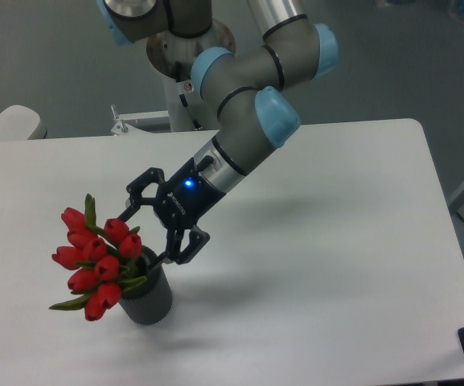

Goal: Pick up the flowers from the vase
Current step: 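Close the gripper around the tulip stems just above the vase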

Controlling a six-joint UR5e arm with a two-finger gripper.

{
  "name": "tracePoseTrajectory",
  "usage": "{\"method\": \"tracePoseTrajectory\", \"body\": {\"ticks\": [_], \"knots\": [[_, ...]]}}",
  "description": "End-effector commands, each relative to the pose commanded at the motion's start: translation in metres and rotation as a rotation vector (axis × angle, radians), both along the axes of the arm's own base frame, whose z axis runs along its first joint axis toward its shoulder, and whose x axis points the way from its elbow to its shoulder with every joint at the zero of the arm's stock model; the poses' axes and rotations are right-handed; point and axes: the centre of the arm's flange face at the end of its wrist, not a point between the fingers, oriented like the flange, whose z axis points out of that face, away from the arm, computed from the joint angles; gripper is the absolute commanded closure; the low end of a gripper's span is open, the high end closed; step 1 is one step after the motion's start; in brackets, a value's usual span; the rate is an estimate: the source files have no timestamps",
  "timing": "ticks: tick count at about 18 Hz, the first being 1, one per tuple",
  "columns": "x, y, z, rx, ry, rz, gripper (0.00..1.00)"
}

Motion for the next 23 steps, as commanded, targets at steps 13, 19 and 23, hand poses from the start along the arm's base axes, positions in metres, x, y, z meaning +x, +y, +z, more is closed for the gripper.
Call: {"method": "tracePoseTrajectory", "body": {"ticks": [13, 19, 23], "knots": [[0.013, 0.021, -0.019, 0.008, 0.004, -0.040, 0.00], [0.010, 0.025, -0.017, 0.027, 0.000, -0.043, 0.14], [0.004, 0.025, -0.018, 0.039, -0.013, -0.038, 0.49]]}}
